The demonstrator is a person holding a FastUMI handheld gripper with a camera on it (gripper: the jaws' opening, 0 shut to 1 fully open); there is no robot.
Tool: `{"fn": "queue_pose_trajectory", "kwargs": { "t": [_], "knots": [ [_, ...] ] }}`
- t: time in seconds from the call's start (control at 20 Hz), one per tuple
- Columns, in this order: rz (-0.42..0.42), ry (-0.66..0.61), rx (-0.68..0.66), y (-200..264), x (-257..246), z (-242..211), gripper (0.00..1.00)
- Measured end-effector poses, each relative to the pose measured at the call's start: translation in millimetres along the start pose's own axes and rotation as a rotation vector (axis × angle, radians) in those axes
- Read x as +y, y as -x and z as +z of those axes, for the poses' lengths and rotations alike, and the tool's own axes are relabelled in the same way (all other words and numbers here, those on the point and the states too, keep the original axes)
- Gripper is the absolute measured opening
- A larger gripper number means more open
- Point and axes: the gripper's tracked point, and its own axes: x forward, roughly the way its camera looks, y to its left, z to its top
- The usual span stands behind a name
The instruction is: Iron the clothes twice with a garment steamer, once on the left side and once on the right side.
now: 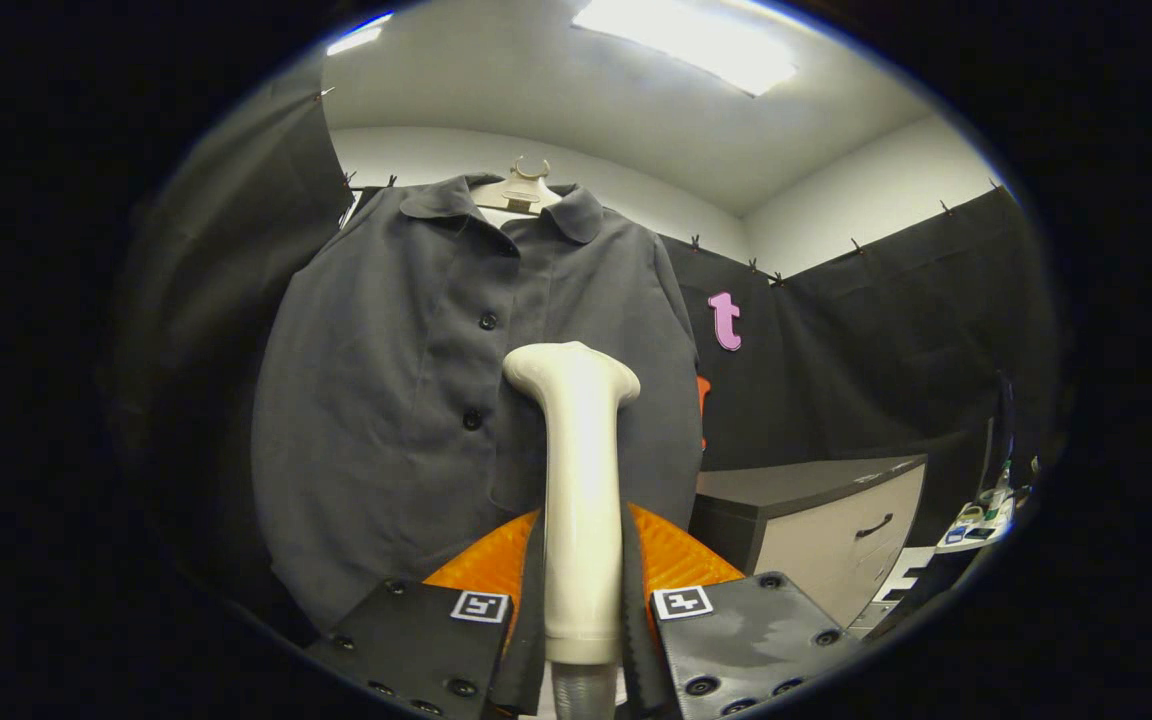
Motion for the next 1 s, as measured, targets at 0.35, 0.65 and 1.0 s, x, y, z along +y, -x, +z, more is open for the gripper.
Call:
{"fn": "queue_pose_trajectory", "kwargs": {
  "t": [0.35, 0.65, 1.0],
  "knots": [
    [-0.006, -0.015, 0.074, 27.7, -11.6, -42.8, 0.39],
    [-0.003, -0.022, 0.138, 52.9, -17.5, -81.5, 0.39],
    [-0.02, -0.023, 0.201, 76.9, -24.0, -116.6, 0.39]
  ]
}}
